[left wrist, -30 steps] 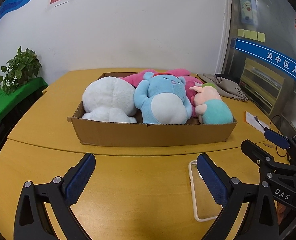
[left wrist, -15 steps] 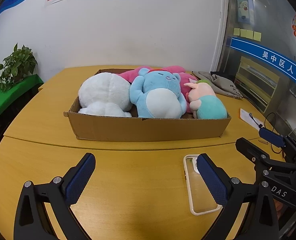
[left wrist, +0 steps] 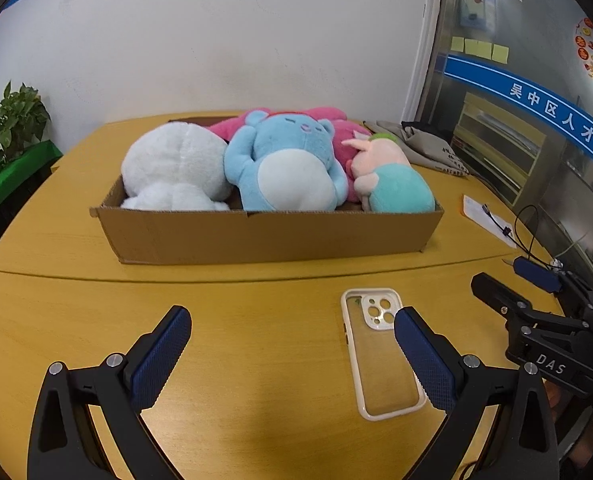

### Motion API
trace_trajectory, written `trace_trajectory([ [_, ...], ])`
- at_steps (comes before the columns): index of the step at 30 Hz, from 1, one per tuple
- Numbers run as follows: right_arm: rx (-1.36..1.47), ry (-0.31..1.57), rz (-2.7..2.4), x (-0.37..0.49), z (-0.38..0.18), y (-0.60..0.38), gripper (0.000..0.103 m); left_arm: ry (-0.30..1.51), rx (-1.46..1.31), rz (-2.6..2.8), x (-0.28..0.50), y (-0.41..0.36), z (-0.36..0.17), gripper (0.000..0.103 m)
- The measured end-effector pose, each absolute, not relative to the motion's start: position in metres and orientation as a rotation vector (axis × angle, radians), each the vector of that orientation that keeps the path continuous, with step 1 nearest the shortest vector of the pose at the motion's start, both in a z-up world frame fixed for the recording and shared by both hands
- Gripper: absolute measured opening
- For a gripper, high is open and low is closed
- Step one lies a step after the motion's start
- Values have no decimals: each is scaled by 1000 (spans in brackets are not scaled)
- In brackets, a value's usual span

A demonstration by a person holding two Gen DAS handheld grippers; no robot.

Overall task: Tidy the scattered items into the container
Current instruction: 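Move both tools toward the clear phone case on the table, then close both tools on the phone case edges and lift it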

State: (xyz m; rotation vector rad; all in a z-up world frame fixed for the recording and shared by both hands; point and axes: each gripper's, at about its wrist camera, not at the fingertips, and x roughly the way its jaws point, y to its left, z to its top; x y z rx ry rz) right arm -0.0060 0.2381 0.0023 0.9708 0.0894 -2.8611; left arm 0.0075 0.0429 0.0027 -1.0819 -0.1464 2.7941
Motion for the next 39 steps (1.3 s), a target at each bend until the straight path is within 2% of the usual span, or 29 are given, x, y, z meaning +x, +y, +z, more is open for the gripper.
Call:
trace_trajectory([
  [7,1144,109,-2765,-11,-36,246,81,-113,-1179,2679,-1,65,-23,103],
  [12,1239,37,-2706,-28,-65,245,80,-87,-1283,2600,-6,83,-52,101],
  [14,1267,13,-2705,-38,-76,244,80,-102,-1333,2577,-9,84,-63,96],
  [16,1312,-35,-2685,-50,-86,246,80,-122,-1395,2527,-15,87,-78,77],
  [19,1350,-29,-2662,-62,-98,241,79,-118,-1451,2489,-18,91,-91,57],
  [20,1346,11,-2673,-63,-99,237,75,-96,-1445,2498,-17,94,-92,55],
  [21,1351,42,-2675,-64,-99,233,71,-76,-1435,2510,-17,97,-91,48],
  [22,1347,54,-2669,-64,-98,231,58,-71,-1436,2516,-17,97,-91,36],
  [23,1337,57,-2655,-64,-97,228,46,-75,-1440,2520,-18,97,-90,31],
  [24,1328,63,-2639,-64,-97,226,41,-101,-1441,2502,-19,95,-90,19],
  [26,1313,65,-2601,-61,-96,222,14,-167,-1447,2443,-22,92,-91,6],
  [27,1309,67,-2586,-59,-95,220,10,-157,-1447,2444,-21,93,-91,6],
  [33,1243,3,-2617,-51,-78,219,9,-118,-1375,2493,-12,90,-71,5],
  [39,967,30,-2696,-54,7,202,9,-90,-1142,2604,-20,72,11,6],
])
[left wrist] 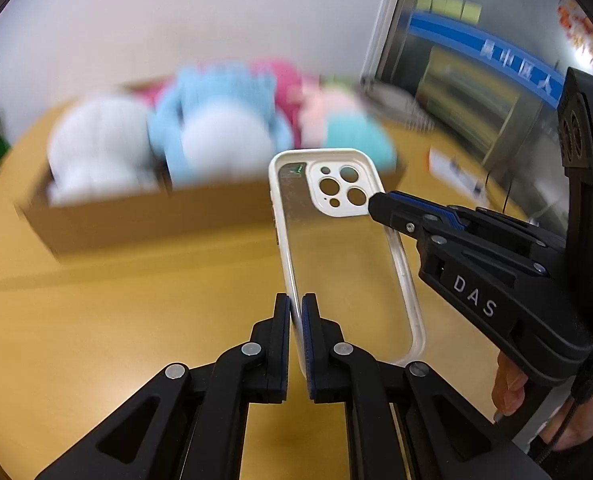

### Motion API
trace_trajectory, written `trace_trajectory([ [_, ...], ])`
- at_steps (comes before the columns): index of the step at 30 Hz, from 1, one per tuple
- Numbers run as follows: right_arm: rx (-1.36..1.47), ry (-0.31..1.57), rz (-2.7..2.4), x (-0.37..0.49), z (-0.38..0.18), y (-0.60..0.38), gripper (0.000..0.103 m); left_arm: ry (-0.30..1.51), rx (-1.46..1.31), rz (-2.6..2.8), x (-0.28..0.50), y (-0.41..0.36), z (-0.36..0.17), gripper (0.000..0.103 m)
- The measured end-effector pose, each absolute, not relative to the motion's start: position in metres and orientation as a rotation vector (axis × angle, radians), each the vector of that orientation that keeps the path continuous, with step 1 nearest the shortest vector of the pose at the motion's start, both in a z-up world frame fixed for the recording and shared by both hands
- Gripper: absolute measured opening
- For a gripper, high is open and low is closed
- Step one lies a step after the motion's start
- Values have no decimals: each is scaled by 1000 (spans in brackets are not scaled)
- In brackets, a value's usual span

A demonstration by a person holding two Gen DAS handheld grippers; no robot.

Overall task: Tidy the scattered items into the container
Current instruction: 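Close both tools on the phone case edges and lift it, then lower the phone case onto the toys in the box and open both tools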

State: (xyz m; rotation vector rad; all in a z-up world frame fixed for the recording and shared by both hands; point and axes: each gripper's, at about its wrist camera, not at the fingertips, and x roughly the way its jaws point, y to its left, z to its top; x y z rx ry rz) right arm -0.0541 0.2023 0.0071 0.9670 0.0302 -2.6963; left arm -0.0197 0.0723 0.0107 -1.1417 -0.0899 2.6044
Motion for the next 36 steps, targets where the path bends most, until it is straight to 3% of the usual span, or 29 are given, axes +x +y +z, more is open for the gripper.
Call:
trace_trajectory([
  [7,770,131,-2720,-137,92,173,9,-33,-964,2700,-108,46,100,6],
  [12,788,162,-2709,-229,117,156,9,-39,-981,2705,-193,35,125,7],
  [15,896,184,-2681,-293,104,145,8,-73,-1056,2660,-247,33,119,7],
  [20,1141,206,-2618,-362,38,145,7,-136,-1314,2539,-325,39,60,5],
  [23,1222,226,-2590,-368,0,148,6,-147,-1309,2525,-329,47,42,9],
  [26,1197,226,-2606,-363,3,152,7,-109,-1313,2553,-321,51,45,11],
  [27,1184,208,-2617,-360,9,153,8,-99,-1317,2562,-317,50,47,14],
  [28,1165,192,-2632,-354,16,156,17,-97,-1317,2573,-311,49,50,23],
  [29,1142,184,-2646,-345,25,159,39,-104,-1311,2583,-304,47,54,31],
  [30,1118,180,-2654,-336,34,161,51,-105,-1300,2607,-294,44,60,47],
  [31,1090,170,-2660,-325,44,163,69,-88,-1280,2656,-278,41,67,55],
  [32,1047,149,-2671,-307,55,169,74,-59,-1249,2713,-262,39,76,58],
  [34,964,100,-2687,-268,74,181,79,-13,-1160,2802,-223,36,90,85],
  [36,902,47,-2695,-225,84,194,80,-21,-1073,2844,-180,29,97,101],
])
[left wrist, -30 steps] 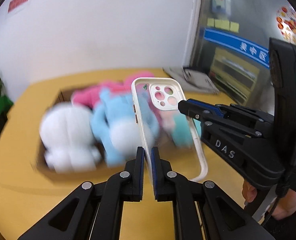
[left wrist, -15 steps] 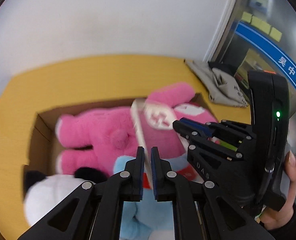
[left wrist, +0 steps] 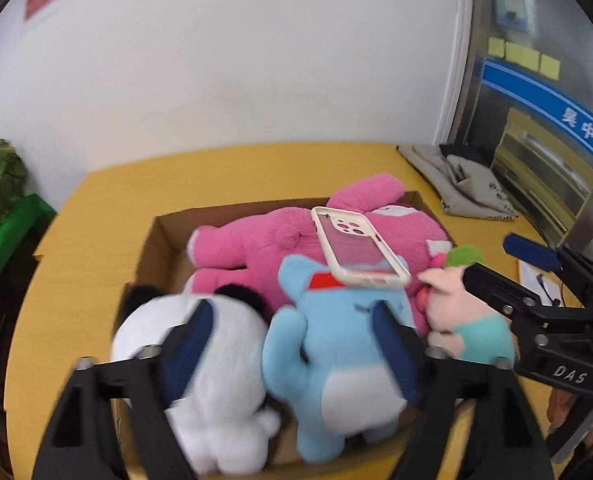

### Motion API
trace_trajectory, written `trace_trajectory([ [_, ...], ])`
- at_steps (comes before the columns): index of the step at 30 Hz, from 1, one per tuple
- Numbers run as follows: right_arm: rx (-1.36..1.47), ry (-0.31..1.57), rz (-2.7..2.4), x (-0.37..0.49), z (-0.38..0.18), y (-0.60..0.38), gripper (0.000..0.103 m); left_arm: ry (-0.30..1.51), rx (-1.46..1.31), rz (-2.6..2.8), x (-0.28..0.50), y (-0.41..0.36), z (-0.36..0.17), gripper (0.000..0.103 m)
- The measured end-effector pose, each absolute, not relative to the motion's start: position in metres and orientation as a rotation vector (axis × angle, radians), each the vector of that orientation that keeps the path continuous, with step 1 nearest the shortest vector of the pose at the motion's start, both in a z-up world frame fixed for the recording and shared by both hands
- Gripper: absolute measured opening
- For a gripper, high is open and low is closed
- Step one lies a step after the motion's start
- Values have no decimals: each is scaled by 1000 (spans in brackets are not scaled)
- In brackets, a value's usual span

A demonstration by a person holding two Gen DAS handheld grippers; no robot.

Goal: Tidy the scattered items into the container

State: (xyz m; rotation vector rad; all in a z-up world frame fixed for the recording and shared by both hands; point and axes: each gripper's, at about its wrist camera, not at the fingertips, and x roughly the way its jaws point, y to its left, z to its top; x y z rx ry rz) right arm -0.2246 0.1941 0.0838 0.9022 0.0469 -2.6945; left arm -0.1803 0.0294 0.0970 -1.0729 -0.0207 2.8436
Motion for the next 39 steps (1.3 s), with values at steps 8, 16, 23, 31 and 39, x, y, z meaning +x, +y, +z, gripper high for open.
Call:
trace_trajectory([
  [8,841,6,-2793,-93,72,204,80,-150,-961,2916,-56,8,72,103],
  [16,871,76,-2735,-34,49,192,80,-216,-968,2942,-5,14,47,103],
  [23,869,56,-2757,-12,45,195,80,-144,-949,2942,12,22,49,103],
  [31,883,47,-2785,-3,40,201,80,-115,-973,2887,15,33,43,103],
  [39,885,65,-2787,-3,37,196,80,-123,-992,2903,21,27,41,103],
])
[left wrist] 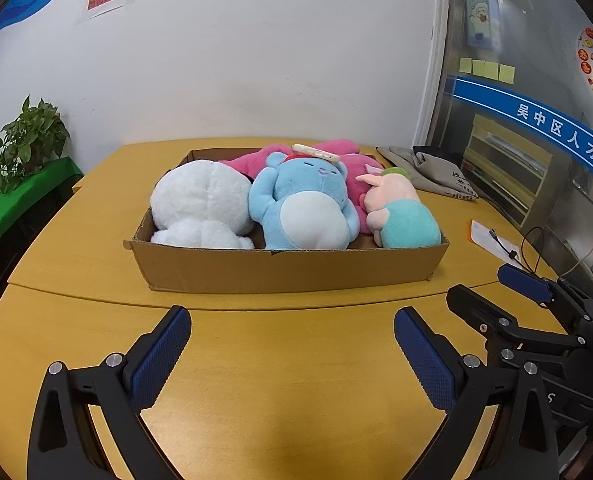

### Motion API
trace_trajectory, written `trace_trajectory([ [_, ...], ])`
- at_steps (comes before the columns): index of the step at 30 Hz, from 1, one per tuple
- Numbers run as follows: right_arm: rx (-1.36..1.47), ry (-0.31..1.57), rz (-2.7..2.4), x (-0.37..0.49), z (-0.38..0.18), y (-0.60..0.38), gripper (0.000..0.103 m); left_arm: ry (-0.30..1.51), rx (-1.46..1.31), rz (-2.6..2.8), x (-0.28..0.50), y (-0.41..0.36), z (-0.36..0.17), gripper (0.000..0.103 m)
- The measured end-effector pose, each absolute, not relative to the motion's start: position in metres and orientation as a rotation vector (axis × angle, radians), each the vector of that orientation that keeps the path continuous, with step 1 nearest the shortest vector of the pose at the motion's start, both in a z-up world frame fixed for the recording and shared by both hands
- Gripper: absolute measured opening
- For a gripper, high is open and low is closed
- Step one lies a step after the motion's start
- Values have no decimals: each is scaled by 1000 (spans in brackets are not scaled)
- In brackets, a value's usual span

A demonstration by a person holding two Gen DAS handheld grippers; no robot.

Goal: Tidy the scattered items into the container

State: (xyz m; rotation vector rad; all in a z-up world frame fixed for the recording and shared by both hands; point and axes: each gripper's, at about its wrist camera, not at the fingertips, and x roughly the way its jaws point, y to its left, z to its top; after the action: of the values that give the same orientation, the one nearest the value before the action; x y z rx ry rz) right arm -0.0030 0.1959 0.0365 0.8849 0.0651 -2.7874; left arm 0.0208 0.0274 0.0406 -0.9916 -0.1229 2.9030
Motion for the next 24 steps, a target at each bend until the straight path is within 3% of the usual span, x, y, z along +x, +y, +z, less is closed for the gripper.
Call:
trace_trajectory([
  [24,907,61,-2840,-5,27,194,80,-57,-934,2927,28,32,39,103],
])
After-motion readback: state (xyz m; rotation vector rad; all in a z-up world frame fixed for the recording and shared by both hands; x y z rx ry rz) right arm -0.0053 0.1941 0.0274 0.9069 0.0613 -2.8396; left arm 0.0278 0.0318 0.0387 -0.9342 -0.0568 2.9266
